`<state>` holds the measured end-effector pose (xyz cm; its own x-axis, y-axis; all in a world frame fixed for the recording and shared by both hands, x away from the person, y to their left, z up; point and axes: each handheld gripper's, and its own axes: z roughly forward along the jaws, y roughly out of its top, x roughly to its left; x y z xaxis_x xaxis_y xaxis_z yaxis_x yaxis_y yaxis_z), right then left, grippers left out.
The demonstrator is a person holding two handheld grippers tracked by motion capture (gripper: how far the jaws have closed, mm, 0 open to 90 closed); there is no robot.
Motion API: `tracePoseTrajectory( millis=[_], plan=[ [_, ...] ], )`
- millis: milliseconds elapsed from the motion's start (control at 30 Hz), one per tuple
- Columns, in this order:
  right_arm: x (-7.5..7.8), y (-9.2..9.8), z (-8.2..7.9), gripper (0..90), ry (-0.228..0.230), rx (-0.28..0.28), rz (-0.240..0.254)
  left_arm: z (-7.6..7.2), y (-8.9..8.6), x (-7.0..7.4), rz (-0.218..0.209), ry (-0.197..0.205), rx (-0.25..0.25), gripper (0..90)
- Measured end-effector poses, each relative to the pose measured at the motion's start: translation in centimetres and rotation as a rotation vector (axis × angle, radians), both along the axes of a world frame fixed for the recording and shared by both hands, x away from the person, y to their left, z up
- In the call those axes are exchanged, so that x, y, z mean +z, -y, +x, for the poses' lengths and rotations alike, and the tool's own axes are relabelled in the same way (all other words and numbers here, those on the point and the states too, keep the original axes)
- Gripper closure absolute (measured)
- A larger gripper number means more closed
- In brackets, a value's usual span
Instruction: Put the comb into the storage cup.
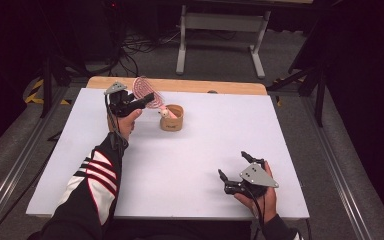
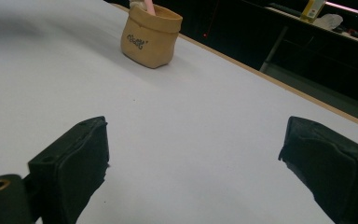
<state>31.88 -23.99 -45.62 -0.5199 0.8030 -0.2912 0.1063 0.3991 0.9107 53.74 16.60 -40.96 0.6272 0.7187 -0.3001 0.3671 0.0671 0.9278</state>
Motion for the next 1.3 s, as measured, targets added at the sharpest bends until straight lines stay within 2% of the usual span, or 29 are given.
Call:
tracePoseTrajectory(
  millis=[133,367,567,667,767,933,1133,1300],
  plan=[
    [0.0,0.0,0.0,8.2,-0.002,0.002,0.0,0.0,-0.1,-0.1,-0.013,0.001,0.002,47.5],
    [-0.1,-0.1,0.0,8.3,-0.003,0.004,-0.007,-0.1,-0.1,0.0,-0.008,0.009,0.007,45.3],
    [-0.2,-0.1,0.0,8.3,-0.004,0.007,-0.013,-0.3,-0.3,0.3,-0.015,0.035,0.047,39.7],
    [-0.1,-0.1,0.0,8.4,-0.003,0.008,-0.014,-0.4,-0.2,0.5,0.003,0.041,0.058,35.8],
    [-0.1,-0.1,0.0,8.4,-0.002,0.006,-0.012,-0.4,-0.1,0.5,0.004,0.039,0.065,32.1],
    [-0.1,-0.1,0.0,8.4,0.0,0.008,-0.014,-0.5,-0.1,0.8,0.055,0.042,0.075,25.8],
    [-0.1,-0.1,0.0,8.4,0.001,0.006,-0.013,-0.7,0.1,1.3,0.094,0.05,0.075,12.3],
    [-0.1,-0.1,0.0,8.4,0.0,0.006,-0.015,-0.8,0.3,1.6,0.12,0.067,0.079,7.0]
  ],
)
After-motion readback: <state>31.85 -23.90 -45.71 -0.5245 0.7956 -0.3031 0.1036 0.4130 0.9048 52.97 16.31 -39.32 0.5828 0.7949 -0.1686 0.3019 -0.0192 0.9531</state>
